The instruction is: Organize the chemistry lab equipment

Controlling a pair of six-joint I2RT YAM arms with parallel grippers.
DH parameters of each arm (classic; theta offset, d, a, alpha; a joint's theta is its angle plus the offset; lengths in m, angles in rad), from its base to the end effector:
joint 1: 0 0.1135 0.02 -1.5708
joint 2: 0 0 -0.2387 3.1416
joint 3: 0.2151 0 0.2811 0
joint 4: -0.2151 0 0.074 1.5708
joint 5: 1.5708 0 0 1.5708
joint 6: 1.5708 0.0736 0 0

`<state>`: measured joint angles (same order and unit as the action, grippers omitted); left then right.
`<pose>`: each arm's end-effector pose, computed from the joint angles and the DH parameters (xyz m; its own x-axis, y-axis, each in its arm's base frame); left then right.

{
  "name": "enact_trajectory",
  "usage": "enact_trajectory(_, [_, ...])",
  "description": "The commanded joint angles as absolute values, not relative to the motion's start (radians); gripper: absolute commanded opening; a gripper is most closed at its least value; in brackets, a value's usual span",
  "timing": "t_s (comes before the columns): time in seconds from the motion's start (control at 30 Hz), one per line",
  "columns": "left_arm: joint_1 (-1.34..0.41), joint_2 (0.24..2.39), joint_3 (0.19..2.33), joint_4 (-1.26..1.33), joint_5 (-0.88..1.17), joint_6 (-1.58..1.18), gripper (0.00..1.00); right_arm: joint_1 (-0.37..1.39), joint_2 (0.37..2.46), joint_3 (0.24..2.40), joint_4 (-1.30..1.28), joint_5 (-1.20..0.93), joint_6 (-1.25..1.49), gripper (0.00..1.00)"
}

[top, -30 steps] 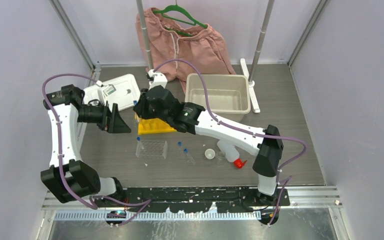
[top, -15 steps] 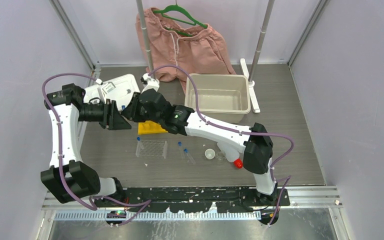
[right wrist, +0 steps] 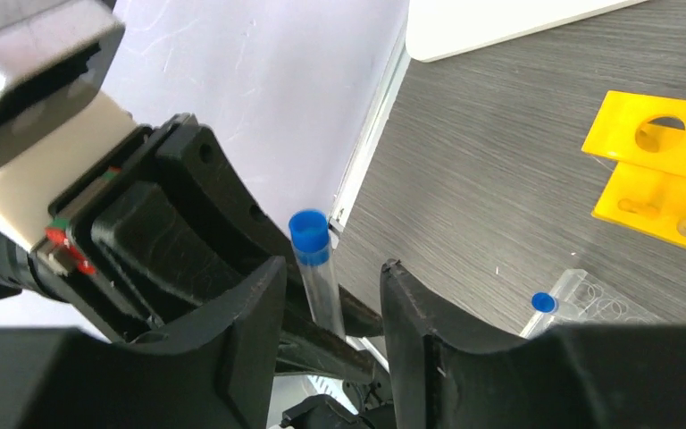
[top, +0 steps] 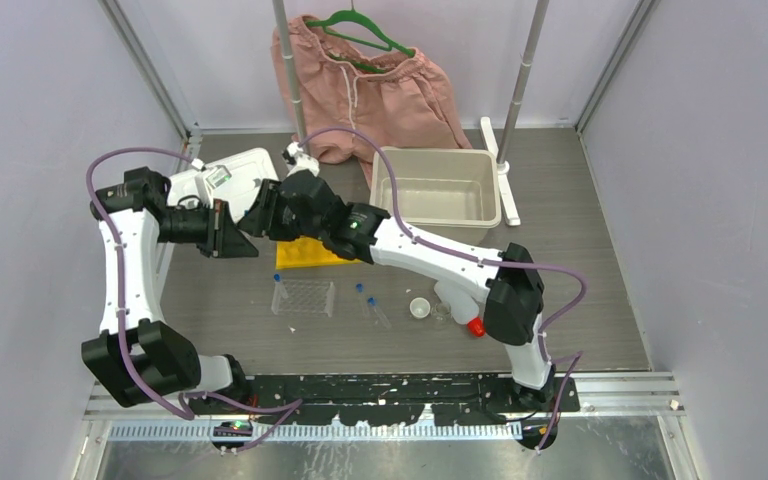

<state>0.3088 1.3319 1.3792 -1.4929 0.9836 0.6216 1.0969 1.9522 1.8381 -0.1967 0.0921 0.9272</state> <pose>0.2562 0.0174 0.3045 -0.8088 0.0806 -0.5825 0.4941 0.6304 -0.5988 0.2473 0.4674 0.3183 -0.7605 0.2626 -0.5938 -0.3961 0.5371 0.7447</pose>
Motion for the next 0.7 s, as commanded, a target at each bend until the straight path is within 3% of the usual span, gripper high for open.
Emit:
enact_trajectory(0.0, [0.305,1.3,1.381,-1.502,0.996,0.708,0.0,1.053,1.981,1.973,-0.309,-0.032,0.92,0.49])
enact_trajectory(0.3, [0.274,1.296,1.383,-1.536,0.98,0.77,0.0,1.031,2.035,2.114,-0.456,-0.176,0.827,0.44])
enact_trajectory(0.67, [0.27,1.287,1.37,-1.542,0.957,0.789,0.0,1.021,2.037,2.117,-0.478,-0.185,0.799,0.21])
